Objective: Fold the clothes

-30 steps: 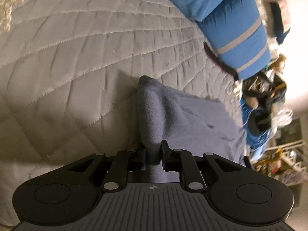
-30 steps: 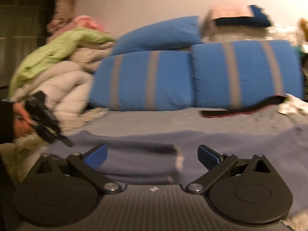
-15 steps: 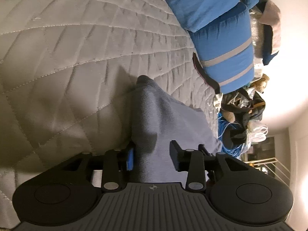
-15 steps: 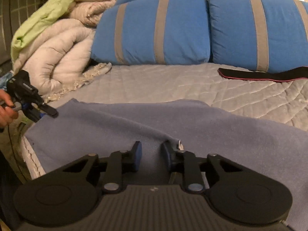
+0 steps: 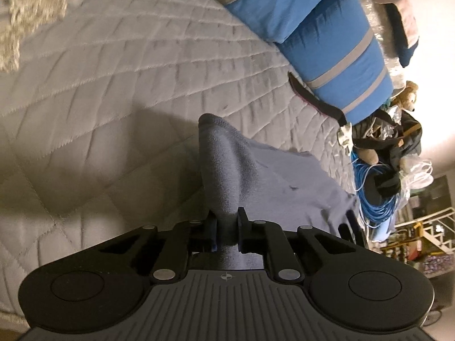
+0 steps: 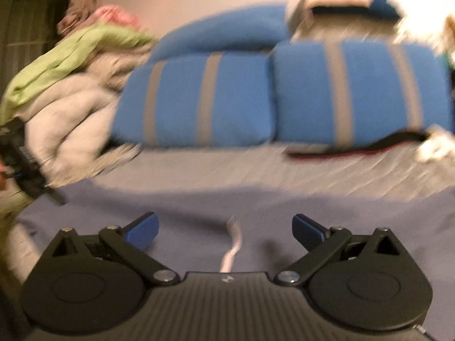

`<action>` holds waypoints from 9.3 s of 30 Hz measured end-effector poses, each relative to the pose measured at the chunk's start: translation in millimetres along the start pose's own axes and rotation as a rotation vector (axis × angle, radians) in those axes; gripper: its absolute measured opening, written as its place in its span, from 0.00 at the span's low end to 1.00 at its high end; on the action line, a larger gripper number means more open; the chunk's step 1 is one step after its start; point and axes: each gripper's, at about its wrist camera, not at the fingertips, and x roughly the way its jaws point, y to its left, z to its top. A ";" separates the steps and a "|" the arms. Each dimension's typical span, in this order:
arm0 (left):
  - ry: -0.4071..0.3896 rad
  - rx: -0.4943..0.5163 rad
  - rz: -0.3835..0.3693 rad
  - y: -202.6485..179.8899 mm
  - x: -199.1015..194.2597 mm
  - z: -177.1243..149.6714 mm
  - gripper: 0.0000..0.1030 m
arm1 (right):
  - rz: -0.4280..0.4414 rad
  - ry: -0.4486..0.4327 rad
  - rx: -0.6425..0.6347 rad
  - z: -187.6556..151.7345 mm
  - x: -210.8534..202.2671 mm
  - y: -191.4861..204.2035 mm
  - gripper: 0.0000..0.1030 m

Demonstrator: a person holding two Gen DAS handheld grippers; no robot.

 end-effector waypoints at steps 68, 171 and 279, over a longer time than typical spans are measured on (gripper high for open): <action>0.148 0.181 -0.033 -238.1 172.2 -29.2 0.49 | -0.378 0.109 0.137 12.0 -151.6 -145.9 1.00; 0.235 -0.209 -0.280 -59.4 223.1 92.3 0.20 | 0.066 0.102 -1.334 -64.5 -51.1 154.4 0.00; 0.159 -0.283 -0.264 -59.5 182.6 13.7 0.31 | 0.019 0.043 -1.196 -67.8 -64.0 168.4 1.00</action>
